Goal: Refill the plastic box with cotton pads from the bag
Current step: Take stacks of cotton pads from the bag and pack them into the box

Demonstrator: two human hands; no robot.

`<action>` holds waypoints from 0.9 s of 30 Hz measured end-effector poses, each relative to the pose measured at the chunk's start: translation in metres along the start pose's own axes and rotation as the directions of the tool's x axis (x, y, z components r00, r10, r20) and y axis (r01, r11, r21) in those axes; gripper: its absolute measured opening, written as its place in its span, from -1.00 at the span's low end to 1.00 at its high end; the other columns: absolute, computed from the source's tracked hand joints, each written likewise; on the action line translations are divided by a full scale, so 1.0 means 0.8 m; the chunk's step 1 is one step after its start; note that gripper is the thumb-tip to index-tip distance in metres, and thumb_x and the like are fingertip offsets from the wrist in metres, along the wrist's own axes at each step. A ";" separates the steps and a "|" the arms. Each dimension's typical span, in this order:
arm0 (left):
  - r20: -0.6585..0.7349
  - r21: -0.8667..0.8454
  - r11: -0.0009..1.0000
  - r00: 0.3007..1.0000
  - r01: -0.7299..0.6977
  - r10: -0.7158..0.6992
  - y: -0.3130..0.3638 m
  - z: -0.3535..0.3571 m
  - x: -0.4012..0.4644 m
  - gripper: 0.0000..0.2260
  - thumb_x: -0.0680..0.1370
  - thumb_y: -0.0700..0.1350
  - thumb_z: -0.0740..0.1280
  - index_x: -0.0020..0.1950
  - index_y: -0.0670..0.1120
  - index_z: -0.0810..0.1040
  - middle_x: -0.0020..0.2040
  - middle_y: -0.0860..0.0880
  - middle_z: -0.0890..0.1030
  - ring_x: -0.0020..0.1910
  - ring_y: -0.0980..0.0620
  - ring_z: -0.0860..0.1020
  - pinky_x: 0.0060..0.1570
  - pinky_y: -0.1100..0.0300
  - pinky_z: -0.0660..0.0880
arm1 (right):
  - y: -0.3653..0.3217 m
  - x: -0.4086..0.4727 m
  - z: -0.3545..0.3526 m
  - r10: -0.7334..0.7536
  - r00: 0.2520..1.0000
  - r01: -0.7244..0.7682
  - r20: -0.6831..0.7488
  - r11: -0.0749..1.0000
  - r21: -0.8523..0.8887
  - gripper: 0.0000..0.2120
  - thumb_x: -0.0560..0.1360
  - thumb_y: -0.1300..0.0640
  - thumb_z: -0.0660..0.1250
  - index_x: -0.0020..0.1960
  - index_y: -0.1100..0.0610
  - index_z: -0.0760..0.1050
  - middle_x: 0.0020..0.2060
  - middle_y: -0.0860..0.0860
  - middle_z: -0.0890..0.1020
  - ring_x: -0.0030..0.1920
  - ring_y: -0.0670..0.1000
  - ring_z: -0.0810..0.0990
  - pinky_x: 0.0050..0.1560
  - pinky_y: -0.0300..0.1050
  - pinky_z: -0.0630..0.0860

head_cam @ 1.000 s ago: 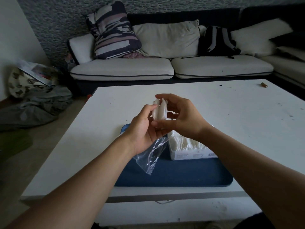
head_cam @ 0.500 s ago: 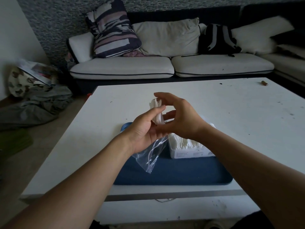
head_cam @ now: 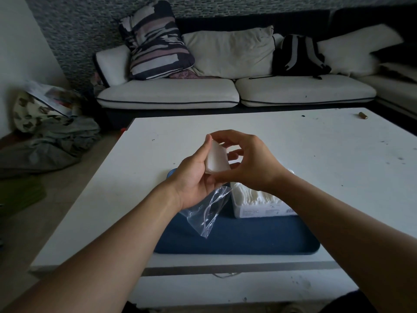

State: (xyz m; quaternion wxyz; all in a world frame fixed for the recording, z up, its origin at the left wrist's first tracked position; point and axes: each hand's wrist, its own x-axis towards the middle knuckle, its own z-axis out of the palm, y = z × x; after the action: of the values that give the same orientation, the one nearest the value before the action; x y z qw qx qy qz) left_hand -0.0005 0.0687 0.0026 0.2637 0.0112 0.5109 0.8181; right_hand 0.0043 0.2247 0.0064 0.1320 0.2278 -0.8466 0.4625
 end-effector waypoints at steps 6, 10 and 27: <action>-0.034 -0.019 0.999 0.999 -0.030 0.029 0.003 -0.001 0.002 -0.41 0.67 0.26 0.02 0.33 -0.17 0.55 0.21 -0.24 0.66 0.01 -0.07 0.64 0.07 0.09 0.62 | 0.003 0.000 -0.006 0.023 1.000 -0.023 0.008 0.996 0.084 -0.42 0.27 0.12 0.67 0.24 0.09 0.58 0.04 -0.12 0.65 0.08 -0.15 0.63 0.05 -0.28 0.61; -0.032 0.001 0.999 0.998 -0.051 0.051 0.002 -0.002 0.002 -0.39 0.67 0.25 0.02 0.38 -0.21 0.51 0.29 -0.28 0.60 0.10 -0.10 0.65 0.11 0.07 0.64 | 0.006 0.002 -0.007 0.041 0.999 -0.040 -0.006 0.989 0.146 -0.54 0.33 0.16 0.63 0.20 0.11 0.61 0.01 -0.10 0.67 0.05 -0.16 0.63 -0.01 -0.31 0.60; -0.008 0.046 0.994 0.995 -0.101 0.102 0.006 -0.004 -0.004 -0.42 0.61 0.24 0.11 0.41 -0.18 0.47 0.22 -0.24 0.62 0.12 -0.10 0.66 0.08 0.08 0.64 | 0.008 0.006 -0.004 0.018 0.987 -0.004 -0.160 0.996 0.088 -0.80 0.44 0.17 0.54 0.04 0.02 0.67 -0.01 -0.08 0.68 0.01 -0.11 0.64 -0.02 -0.26 0.62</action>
State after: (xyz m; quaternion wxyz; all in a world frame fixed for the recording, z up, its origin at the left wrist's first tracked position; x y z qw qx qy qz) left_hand -0.0007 0.0632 0.0060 0.2190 0.0391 0.5294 0.8187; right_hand -0.0034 0.2289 0.0057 0.1871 0.1906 -0.8135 0.5166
